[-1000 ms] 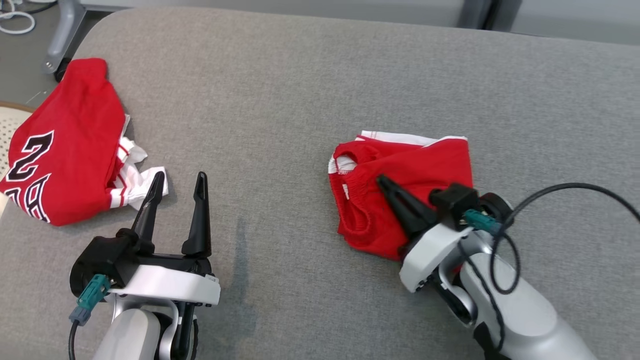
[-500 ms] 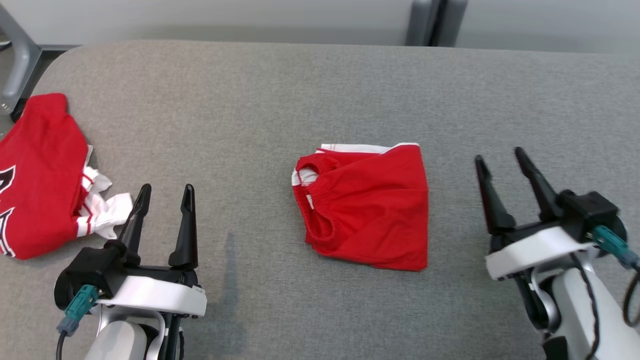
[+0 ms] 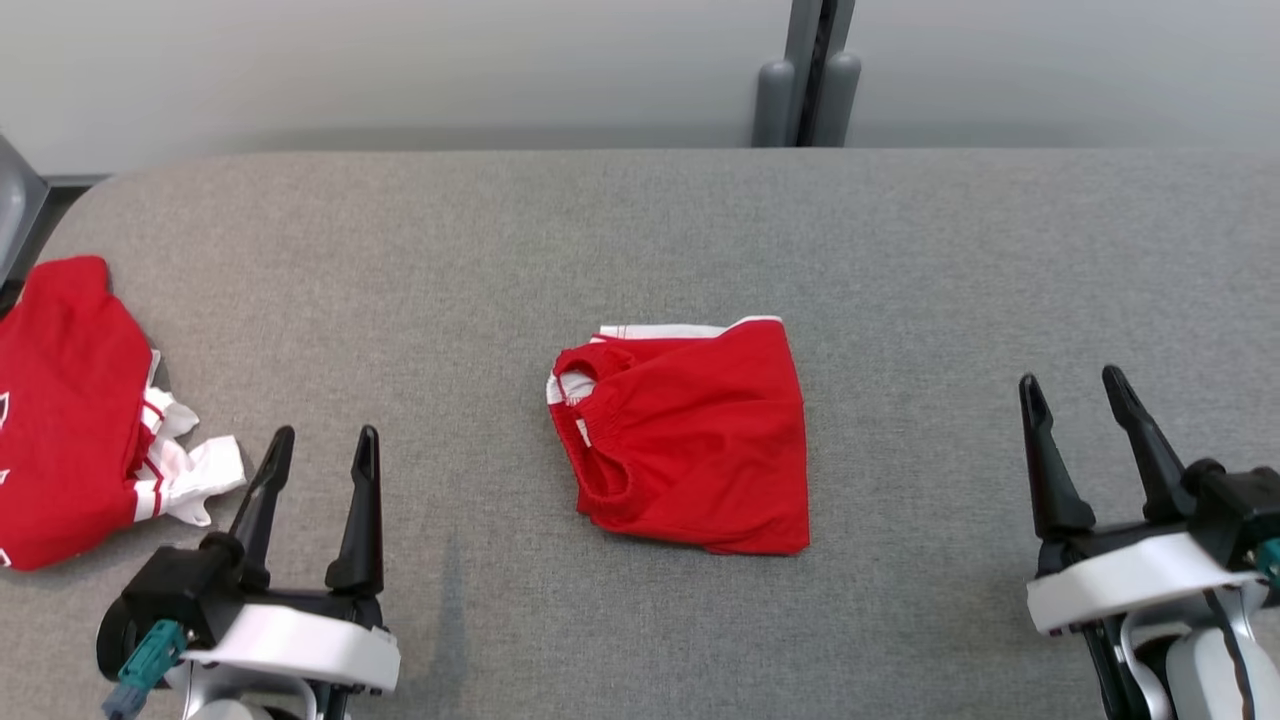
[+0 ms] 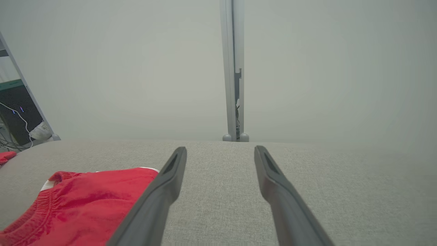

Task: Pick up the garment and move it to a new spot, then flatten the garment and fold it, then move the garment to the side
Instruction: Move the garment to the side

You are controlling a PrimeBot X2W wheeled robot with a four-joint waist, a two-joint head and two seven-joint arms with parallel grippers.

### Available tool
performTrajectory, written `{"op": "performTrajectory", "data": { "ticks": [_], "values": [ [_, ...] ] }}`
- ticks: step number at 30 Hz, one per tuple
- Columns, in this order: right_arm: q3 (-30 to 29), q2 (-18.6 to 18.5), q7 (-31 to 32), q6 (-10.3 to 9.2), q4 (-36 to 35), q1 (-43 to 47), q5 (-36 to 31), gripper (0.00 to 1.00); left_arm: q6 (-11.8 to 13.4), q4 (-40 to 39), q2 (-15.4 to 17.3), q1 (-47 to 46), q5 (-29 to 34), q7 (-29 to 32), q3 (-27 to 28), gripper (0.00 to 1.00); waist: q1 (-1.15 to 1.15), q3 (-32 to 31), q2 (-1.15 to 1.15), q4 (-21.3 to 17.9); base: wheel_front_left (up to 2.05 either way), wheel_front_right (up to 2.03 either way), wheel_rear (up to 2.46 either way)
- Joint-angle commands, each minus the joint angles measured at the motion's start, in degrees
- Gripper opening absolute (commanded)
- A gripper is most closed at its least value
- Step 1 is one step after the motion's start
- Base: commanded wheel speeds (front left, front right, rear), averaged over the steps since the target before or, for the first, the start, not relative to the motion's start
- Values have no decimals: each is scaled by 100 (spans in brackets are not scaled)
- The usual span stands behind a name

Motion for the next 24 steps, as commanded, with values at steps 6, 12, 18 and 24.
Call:
{"op": "performTrajectory", "data": {
  "ticks": [6, 12, 18, 24],
  "values": [
    [-115, 9, 220, -1, -319, 483, -60, 100, 76, -104, 76, 366, -67, 46, 11, 100, 0, -392, 0, -101, 0, 0, 0],
    [-190, 34, 447, -1, -586, 914, -112, 100, 171, -233, 136, 757, -63, 115, 7, 100, 0, -698, 0, -129, 0, 0, 0],
    [-233, 58, 607, -1, -802, 1207, -126, 100, 228, -358, 234, 994, 23, 178, -54, 100, 0, -895, 0, -116, 0, 0, 0],
    [-259, 69, 765, -1, -964, 1380, -185, 100, 267, -421, 256, 1056, 23, 197, -79, 100, 0, -963, 0, -99, 0, 0, 0]
  ]
}}
